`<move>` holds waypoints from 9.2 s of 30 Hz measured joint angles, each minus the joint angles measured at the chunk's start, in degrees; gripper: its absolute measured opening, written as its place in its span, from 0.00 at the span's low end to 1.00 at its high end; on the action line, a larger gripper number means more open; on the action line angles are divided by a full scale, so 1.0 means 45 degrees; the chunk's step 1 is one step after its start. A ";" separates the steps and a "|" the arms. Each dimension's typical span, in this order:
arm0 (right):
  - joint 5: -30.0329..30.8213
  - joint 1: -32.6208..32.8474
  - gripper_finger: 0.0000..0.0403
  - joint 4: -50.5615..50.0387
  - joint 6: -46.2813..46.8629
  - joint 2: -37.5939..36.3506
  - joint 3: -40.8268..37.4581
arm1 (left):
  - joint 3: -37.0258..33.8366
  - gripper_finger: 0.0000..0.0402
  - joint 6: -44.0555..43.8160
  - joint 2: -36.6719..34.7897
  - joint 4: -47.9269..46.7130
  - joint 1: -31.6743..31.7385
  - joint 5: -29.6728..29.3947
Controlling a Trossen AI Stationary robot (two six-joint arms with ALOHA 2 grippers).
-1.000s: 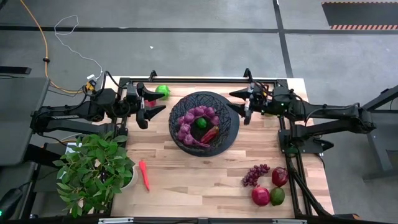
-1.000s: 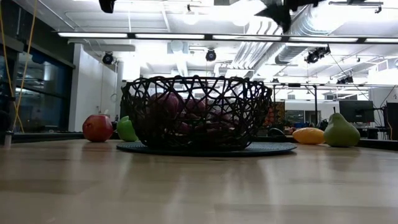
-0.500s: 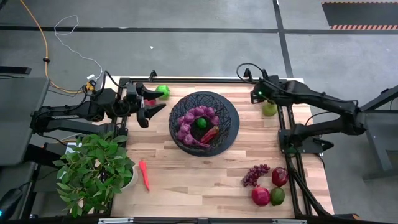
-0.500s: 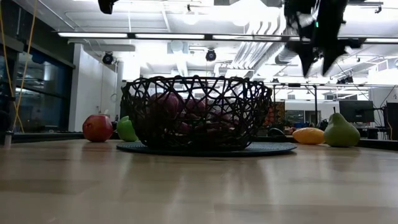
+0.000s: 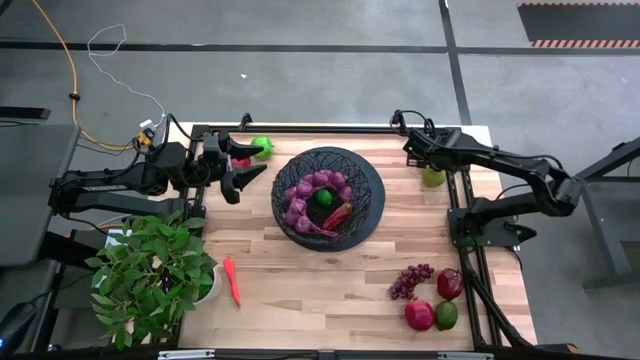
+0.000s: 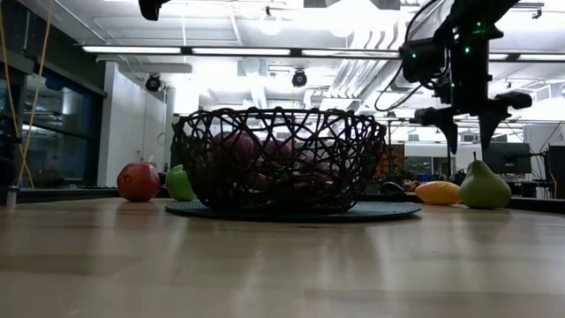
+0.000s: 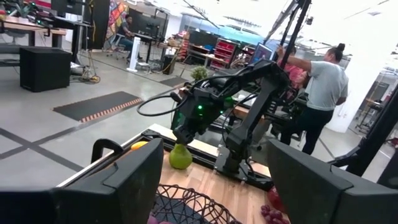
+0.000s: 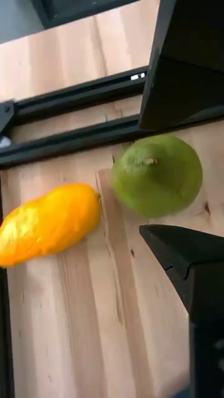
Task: Build produce basket
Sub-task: Put the green pear into basket, then put the yellow mango into basket
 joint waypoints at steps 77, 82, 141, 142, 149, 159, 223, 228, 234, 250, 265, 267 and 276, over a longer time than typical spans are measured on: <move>-0.0739 -0.1086 0.00 0.0503 0.0169 0.0589 -0.0332 | 0.0000 0.67 0.0335 0.0000 -0.0506 0.0000 -0.0415; -0.1233 -0.0969 0.00 0.0149 -0.0066 0.0228 -0.0128 | 0.0000 0.67 0.0335 0.0005 -0.0506 0.0000 -0.0415; -0.6136 0.7843 0.00 1.0667 -0.8581 0.0010 0.4384 | 0.0000 0.67 -0.1588 0.0704 0.1343 -0.0005 0.1412; -0.6136 0.7808 0.00 1.0599 -0.8666 0.0010 0.4384 | 0.0000 0.67 -0.1588 0.0704 0.1369 -0.0005 0.1412; -0.6831 0.7123 0.00 1.0379 -0.9109 0.1280 0.4398 | 0.0000 0.67 -0.1588 0.0704 0.1428 -0.0005 0.1431; -0.7045 0.7082 0.00 1.0487 -0.9065 0.4687 0.4393 | 0.0000 0.67 -0.1584 0.0704 0.1433 -0.0005 0.1499; -0.4470 0.6936 0.62 1.4256 -0.6430 -0.3122 -0.2288 | 0.0000 0.67 -0.1099 0.0704 0.1150 -0.0008 0.1045; -0.4130 0.6936 0.62 1.8158 -0.7567 -0.4250 -0.3445 | 0.0000 0.67 -0.1001 0.0703 0.1154 -0.0002 0.0960; -0.4093 0.6936 0.62 1.9348 -1.0554 -0.4375 -0.3098 | 0.0000 0.67 -0.1001 0.0704 0.1151 -0.0005 0.0960; -0.4101 0.6936 0.62 1.9272 -1.0802 -0.4294 -0.2907 | 0.0000 0.67 -0.1001 0.0704 0.1151 -0.0005 0.0965; 0.0030 0.6683 0.62 1.5393 -0.7767 -0.4288 -0.1918 | 0.0000 0.67 -0.1005 0.0704 0.1151 -0.0005 0.0858; 0.1361 0.6240 0.62 1.2271 -0.6557 -0.4192 -0.1060 | 0.0000 0.67 -0.1005 0.0704 0.1151 -0.0005 0.0785; 0.0638 0.2221 0.62 0.1729 -0.4022 -0.2386 0.1546 | 0.0000 0.67 -0.1003 0.0704 0.1151 -0.0005 0.0756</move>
